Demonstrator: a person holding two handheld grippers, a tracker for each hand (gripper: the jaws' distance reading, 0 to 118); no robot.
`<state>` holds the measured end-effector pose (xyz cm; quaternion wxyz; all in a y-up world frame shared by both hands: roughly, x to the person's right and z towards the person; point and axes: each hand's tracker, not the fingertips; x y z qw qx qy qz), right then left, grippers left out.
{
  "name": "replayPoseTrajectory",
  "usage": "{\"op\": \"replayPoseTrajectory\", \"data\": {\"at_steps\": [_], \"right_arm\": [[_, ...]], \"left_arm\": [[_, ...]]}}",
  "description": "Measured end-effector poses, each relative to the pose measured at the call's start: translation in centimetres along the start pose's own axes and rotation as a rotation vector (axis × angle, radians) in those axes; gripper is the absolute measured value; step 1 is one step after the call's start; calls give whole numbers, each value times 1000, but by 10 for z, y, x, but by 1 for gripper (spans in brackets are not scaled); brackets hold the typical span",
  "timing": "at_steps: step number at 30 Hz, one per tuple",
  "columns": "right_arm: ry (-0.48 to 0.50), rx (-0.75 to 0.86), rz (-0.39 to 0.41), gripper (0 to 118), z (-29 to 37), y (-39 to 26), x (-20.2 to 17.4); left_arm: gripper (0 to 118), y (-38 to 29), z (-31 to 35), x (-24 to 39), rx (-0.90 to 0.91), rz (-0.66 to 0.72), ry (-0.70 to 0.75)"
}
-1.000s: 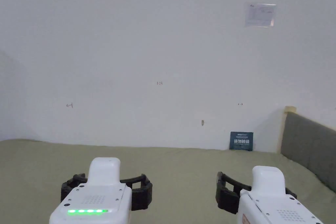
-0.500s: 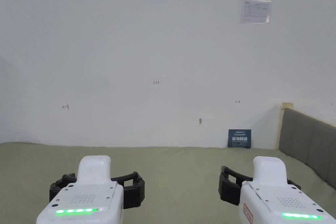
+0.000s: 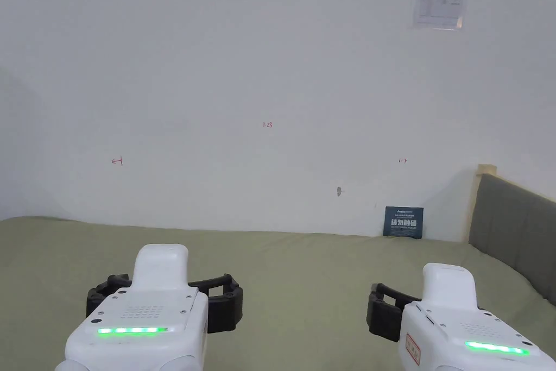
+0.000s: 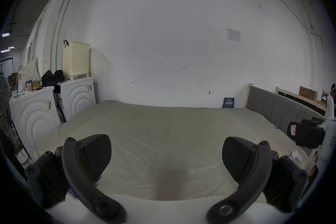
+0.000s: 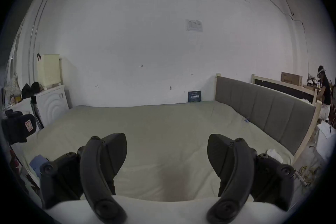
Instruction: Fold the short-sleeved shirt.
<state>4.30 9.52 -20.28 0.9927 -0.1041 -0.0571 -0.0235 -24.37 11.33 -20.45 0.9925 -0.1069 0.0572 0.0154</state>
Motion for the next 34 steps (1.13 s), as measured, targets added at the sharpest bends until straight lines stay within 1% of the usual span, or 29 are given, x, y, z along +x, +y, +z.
{"op": "replayPoseTrajectory", "data": {"at_steps": [5,12,14,20,25,27,29,30,34], "right_arm": [[-11,21,40,94,1,6,-5],[-10,58,69,94,1,12,-12],[9,29,52,94,-6,12,-11],[-19,7,88,94,-17,5,-15],[-31,-31,90,94,-25,-5,-22],[-31,-94,51,93,-31,-8,-23],[28,-135,-27,93,-39,-12,-19],[41,-138,-52,93,-40,-13,-17],[29,-132,-55,94,-45,-14,-15]], "left_arm": [[118,-1,-1,2,-2,-3,-2],[118,-1,-3,5,-10,-16,-4],[118,0,-2,6,-4,-13,-11],[118,0,-7,11,-5,-28,-8],[118,-3,-15,12,-17,1,-29],[118,-5,-19,15,-24,-1,-31],[118,-7,-23,17,-33,-13,-35],[118,-8,-25,17,-40,-18,-38],[118,-10,-33,17,-52,-23,-35]]}}
